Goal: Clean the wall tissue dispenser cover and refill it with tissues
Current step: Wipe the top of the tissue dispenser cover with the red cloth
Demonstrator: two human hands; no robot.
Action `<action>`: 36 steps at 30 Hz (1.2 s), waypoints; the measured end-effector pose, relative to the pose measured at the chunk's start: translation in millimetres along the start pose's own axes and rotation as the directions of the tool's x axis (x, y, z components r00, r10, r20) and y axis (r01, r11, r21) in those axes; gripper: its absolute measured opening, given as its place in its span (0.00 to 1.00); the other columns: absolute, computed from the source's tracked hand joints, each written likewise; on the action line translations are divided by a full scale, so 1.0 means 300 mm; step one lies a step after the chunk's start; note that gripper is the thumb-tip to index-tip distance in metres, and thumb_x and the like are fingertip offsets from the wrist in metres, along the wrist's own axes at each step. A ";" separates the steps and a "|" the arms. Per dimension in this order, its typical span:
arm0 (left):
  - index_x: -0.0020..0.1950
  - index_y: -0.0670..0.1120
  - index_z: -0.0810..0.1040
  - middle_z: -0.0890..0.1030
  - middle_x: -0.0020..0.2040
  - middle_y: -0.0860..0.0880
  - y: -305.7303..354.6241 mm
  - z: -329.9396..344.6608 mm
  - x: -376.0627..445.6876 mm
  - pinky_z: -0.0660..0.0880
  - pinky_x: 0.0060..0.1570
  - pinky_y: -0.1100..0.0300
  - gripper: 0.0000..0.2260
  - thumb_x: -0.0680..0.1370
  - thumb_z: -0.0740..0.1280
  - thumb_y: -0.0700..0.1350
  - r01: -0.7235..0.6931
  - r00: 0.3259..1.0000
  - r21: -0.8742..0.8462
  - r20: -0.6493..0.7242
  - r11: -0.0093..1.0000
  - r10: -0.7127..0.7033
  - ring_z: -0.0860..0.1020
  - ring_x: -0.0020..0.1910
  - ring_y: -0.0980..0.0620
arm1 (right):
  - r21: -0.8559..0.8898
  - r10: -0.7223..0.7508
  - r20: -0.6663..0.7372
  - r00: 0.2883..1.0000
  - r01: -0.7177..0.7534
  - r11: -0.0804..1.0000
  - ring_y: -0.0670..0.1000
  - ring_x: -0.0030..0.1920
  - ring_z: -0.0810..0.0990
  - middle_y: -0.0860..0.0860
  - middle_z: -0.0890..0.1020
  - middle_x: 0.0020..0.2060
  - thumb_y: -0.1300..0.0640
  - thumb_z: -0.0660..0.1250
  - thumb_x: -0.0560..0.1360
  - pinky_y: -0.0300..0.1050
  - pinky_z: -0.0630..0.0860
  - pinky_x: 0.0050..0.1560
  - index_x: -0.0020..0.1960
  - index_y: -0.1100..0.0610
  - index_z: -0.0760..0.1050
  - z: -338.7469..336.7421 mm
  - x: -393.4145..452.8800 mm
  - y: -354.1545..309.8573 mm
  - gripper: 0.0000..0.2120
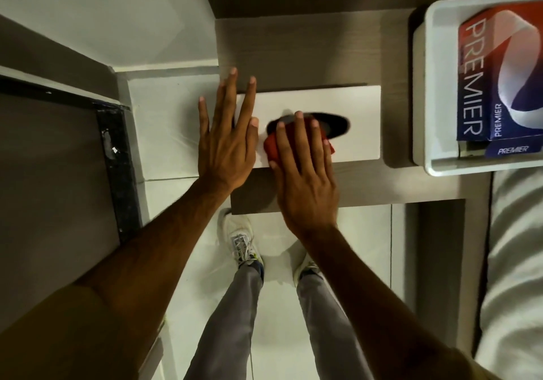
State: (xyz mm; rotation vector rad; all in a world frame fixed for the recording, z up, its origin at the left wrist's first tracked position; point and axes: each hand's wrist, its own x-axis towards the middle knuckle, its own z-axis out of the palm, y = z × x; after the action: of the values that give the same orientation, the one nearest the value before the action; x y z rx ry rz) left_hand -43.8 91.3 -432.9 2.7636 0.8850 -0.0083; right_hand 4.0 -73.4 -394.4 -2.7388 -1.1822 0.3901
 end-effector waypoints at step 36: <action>0.86 0.53 0.48 0.50 0.86 0.46 0.008 -0.010 -0.012 0.51 0.82 0.37 0.26 0.88 0.46 0.54 0.034 0.999 -0.040 -0.001 0.999 -0.034 0.51 0.86 0.46 | 0.039 0.053 0.044 0.998 -0.054 0.998 0.61 0.83 0.49 0.56 0.57 0.82 0.40 0.52 0.85 0.60 0.48 0.82 0.82 0.49 0.58 -0.098 0.351 0.025 0.28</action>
State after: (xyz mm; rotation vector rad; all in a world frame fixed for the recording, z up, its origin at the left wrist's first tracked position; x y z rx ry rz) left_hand -45.4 88.1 -429.1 2.7120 0.9221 0.0059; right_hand 87.1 -2.3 -387.0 -2.7454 -1.1000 0.4758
